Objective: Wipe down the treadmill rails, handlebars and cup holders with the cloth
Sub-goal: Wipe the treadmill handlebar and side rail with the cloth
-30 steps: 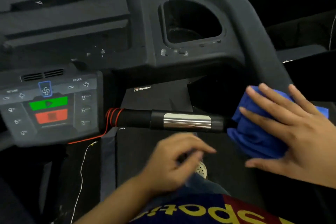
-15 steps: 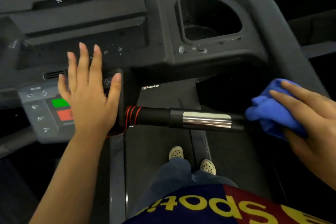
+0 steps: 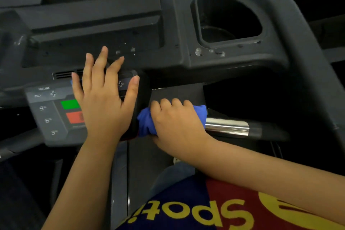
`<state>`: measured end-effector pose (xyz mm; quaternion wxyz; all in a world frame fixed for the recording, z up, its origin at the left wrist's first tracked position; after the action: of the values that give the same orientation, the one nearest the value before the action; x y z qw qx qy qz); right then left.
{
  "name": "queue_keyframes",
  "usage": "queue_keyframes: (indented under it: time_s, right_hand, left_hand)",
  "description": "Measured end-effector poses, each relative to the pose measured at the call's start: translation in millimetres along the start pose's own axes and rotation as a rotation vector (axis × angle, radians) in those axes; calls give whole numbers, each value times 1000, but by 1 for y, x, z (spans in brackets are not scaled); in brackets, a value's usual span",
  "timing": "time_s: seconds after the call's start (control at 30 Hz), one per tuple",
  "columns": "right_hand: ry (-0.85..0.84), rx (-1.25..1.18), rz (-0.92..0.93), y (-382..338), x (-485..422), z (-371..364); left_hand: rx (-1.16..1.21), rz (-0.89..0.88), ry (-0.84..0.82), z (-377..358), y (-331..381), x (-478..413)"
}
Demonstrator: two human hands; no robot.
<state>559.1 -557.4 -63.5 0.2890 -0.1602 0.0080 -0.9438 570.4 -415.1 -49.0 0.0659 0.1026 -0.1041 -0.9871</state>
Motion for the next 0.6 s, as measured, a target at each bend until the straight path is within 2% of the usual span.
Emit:
queue_keyframes:
  time_s: [0.13, 0.27, 0.5, 0.6]
  right_hand:
    - [-12, -91, 53, 9, -2, 0]
    - [-69, -118, 7, 34, 9, -3]
    - [-305, -82, -237, 116, 69, -7]
    - [-339, -40, -302, 135, 85, -8]
  left_hand:
    - [-4, -15, 5, 0, -1, 0]
    - [0, -14, 13, 1, -1, 0]
    - [2, -20, 27, 0, -2, 1]
    - [10, -16, 34, -1, -1, 1]
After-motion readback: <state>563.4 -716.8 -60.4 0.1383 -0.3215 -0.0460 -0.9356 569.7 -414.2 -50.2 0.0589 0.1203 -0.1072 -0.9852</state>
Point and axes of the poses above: each hand's wrist, its own x-axis away from the middle knuckle, its own z-axis out of the back of the hand, y = z × x, the point moved 1 cm from there along -x, towards the middle knuckle, and after that the axes turned 14 degrees about -y, right-handed, at the moved point
